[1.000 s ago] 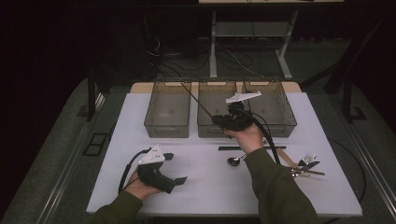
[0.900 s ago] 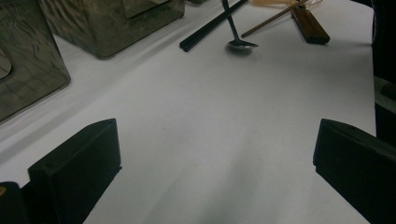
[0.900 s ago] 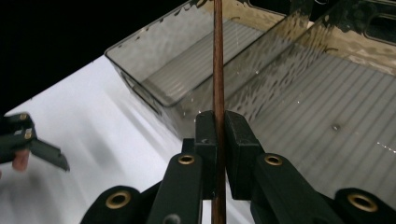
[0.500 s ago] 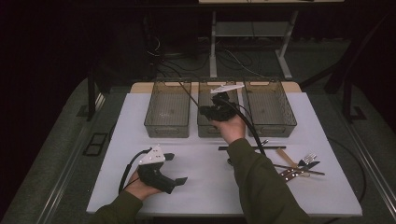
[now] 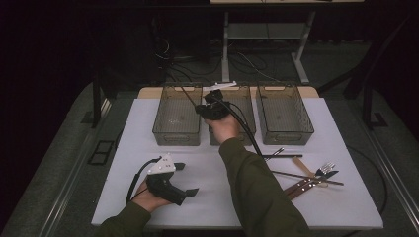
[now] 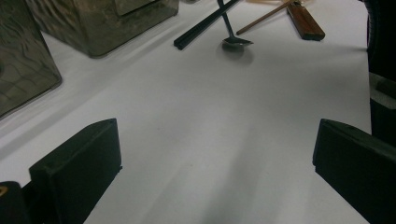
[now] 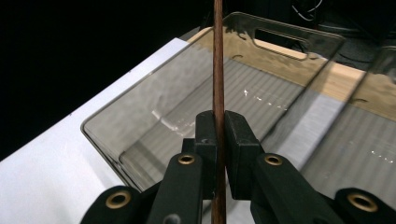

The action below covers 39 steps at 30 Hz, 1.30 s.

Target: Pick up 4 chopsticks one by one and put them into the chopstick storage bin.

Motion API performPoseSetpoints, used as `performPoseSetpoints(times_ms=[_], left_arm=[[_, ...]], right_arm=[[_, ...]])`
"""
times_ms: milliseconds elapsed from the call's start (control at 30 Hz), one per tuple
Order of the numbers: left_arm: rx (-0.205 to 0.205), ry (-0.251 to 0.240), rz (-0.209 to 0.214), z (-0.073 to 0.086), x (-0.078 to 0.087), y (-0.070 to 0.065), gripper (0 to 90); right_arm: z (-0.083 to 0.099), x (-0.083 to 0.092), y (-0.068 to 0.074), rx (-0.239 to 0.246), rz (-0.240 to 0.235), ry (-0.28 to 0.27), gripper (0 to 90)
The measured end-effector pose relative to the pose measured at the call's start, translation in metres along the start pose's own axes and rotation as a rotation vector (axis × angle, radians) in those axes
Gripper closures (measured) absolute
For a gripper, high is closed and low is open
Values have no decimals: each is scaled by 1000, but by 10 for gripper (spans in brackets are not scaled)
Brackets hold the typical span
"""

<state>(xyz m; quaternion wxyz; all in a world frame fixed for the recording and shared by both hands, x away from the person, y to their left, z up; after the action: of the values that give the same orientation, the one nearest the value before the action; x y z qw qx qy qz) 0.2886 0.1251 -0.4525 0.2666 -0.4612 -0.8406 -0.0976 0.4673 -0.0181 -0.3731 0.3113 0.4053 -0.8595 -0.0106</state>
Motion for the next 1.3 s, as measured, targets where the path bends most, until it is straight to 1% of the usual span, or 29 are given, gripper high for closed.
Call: performPoseSetpoints(times_ms=[233,400,500,733,833,933,967,1000,1033,1100,1133,1200,1233,1267,1300], left_arm=[[-6,2,5,0,-1,-1,2],[-10,5,8,0,-2,-1,2],[-12,3,12,-1,-2,-2,2],[-11,7,21,-1,-3,-3,2],[-14,10,22,-1,-3,-3,2],[-14,8,24,-1,-3,-3,2],[-14,9,24,-1,-3,-3,2],[-15,9,24,-1,-3,-4,2],[-16,10,24,-1,-3,-4,2],[-16,8,23,-1,-3,-3,2],[-15,7,22,-1,-3,-3,2],[-17,9,22,-1,-3,-3,2],[-17,8,22,-1,-3,-3,2],[-18,8,21,-1,-3,-3,2],[-21,7,19,-1,-2,-3,2]], right_arm=[[-4,-26,11,9,-7,20,841],[-4,-41,13,-1,0,36,841],[-3,-49,14,-17,-4,45,841],[1,-64,14,-15,6,65,841],[5,-68,15,-27,14,81,840],[10,-72,14,-23,39,111,833],[11,-73,14,-19,43,118,818],[11,-74,14,-20,48,126,741],[12,-74,14,-27,43,131,682],[10,-72,14,-13,49,126,621],[9,-70,14,-8,52,125,594],[8,-67,14,-6,45,127,570],[6,-63,14,1,40,125,534],[6,-63,14,1,40,125,534],[5,-60,14,2,35,128,515]])
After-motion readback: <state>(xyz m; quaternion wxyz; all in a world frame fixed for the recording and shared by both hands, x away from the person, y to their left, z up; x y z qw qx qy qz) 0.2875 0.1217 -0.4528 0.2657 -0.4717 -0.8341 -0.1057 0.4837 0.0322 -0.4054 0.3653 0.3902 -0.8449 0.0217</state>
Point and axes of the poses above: each handheld gripper's, and its own axes: x roughly backward along the jaws, z roughly out of its underside, y roughly to its left, the point moved 4 cm from there along -x, roughly forward along the jaws, and after that the axes turned 6 degrees about -z, right-handed, at the moved point
